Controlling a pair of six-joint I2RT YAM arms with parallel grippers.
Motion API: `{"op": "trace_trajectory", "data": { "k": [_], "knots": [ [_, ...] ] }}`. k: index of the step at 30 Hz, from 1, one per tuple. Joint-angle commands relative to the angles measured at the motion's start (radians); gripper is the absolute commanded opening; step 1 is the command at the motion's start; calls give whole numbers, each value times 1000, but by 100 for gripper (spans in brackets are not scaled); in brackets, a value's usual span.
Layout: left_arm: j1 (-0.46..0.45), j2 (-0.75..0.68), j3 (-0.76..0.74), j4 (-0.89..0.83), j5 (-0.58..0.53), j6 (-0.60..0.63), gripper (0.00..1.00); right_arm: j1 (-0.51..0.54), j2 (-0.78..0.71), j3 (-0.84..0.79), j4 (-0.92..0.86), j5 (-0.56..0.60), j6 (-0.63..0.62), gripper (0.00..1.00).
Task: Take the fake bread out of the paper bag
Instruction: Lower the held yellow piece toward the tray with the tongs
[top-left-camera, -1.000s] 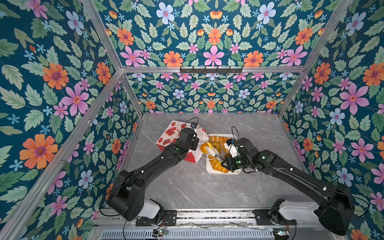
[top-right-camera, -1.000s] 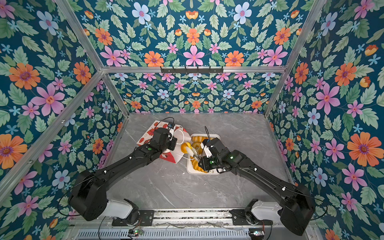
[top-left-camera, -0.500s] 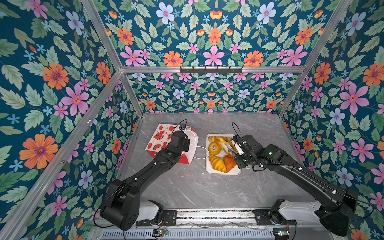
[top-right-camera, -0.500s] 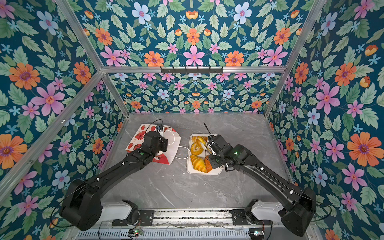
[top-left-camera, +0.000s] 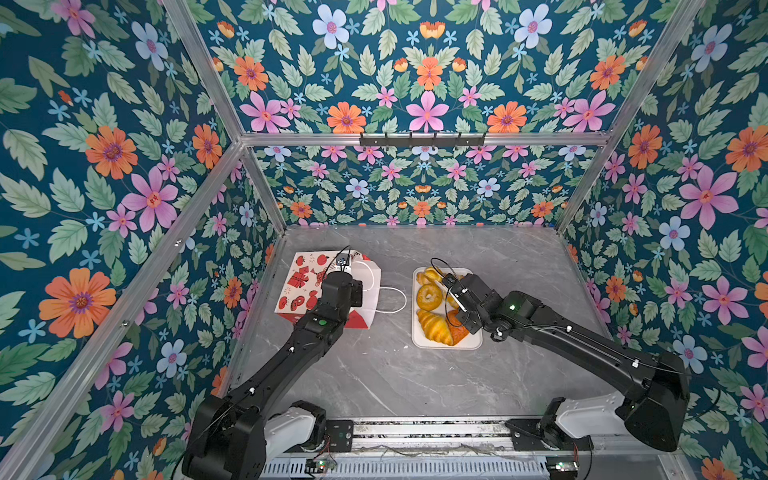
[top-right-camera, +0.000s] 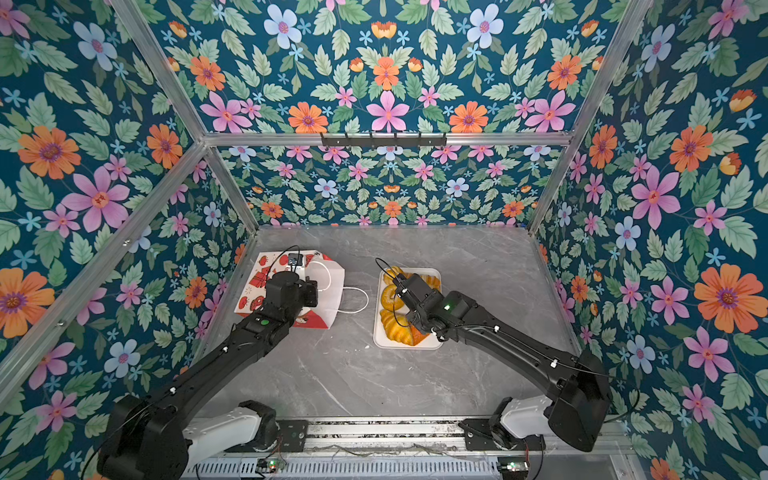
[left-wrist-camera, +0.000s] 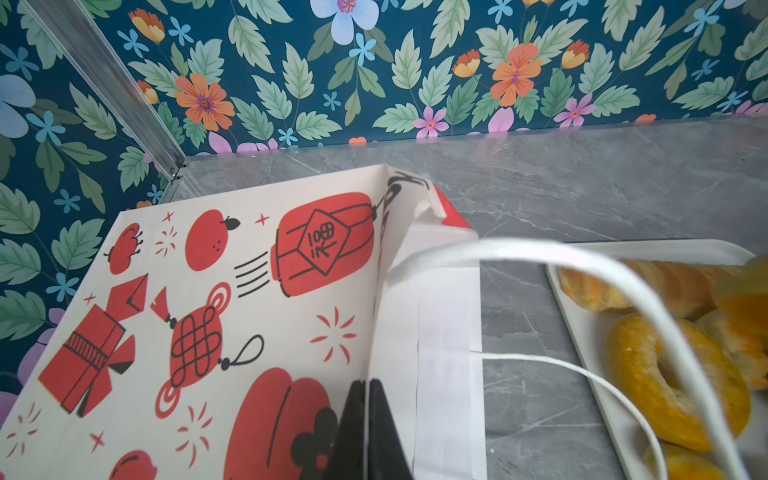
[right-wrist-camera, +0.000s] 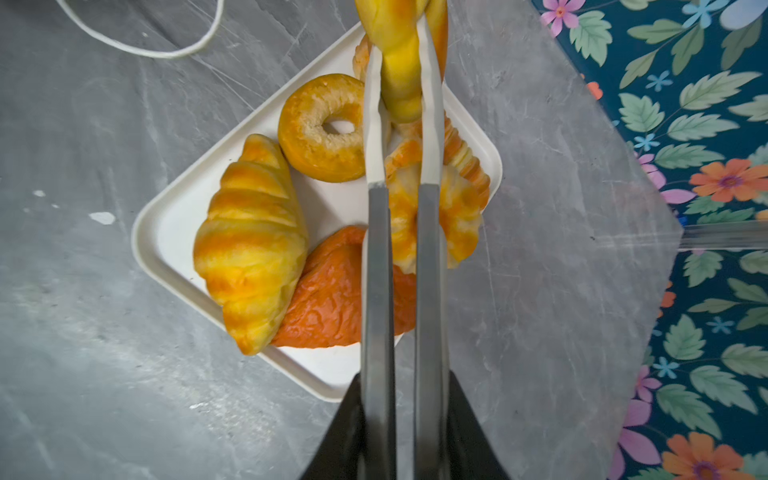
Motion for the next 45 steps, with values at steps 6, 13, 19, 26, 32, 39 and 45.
{"op": "trace_trajectory", "data": {
  "k": [6, 13, 19, 26, 32, 39, 45],
  "knots": [
    [11, -48, -27, 54, 0, -21, 0, 22, 76, -33, 135, 182, -125, 24],
    [17, -88, -56, 81, 1, -27, 0, 47, 119, -48, 147, 253, -125, 26],
    [17, -113, -66, 92, 0, -30, 0, 71, 158, -73, 127, 277, -82, 27],
    [17, -120, -72, 91, 3, -32, 0, 98, 162, -118, 93, 286, -30, 27],
    [18, -117, -76, 97, 4, -37, 0, 137, 148, -128, 47, 286, 0, 33],
    [18, -121, -80, 99, 0, -36, 0, 164, 128, -141, -4, 284, 5, 39],
    [17, -117, -85, 102, 3, -38, 0, 172, 102, -132, -39, 275, 24, 40]
  ]
}}
